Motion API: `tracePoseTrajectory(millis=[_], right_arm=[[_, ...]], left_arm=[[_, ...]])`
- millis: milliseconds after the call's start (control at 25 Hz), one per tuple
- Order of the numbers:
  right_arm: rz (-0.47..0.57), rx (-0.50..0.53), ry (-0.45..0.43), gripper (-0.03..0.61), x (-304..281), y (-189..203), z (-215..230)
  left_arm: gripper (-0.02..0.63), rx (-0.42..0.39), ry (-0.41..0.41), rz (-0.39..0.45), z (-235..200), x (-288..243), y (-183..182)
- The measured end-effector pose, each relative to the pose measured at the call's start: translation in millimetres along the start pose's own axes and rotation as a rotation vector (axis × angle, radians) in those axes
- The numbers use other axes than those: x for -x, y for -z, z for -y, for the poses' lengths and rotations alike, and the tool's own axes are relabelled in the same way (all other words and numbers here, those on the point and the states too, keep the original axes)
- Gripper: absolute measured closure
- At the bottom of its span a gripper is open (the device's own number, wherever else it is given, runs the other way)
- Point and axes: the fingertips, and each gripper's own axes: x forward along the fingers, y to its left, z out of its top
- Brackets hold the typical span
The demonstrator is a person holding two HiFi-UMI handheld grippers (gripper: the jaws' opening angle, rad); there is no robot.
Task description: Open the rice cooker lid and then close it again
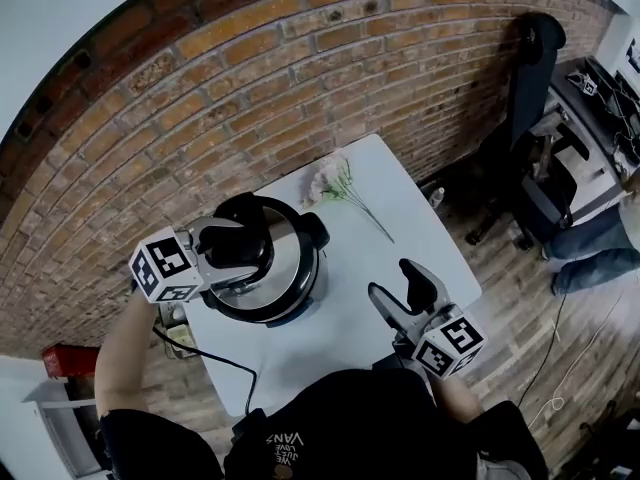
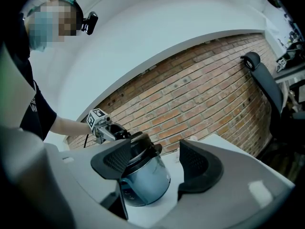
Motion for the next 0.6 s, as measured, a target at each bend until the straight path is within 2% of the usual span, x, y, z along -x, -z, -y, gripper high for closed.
tracePoseTrajectory(millis=[240,600], right_arm=[[0.022,-0.01,0.026,0.267,7,3,-1],[0.026,-0.014,0.05,0.267,11,7,3]], left_arm=[[0.334,-0.082,0.04,-0.068,4,-12,9],[0.334,-0.095,0.105,-0.031,2,-12,13]])
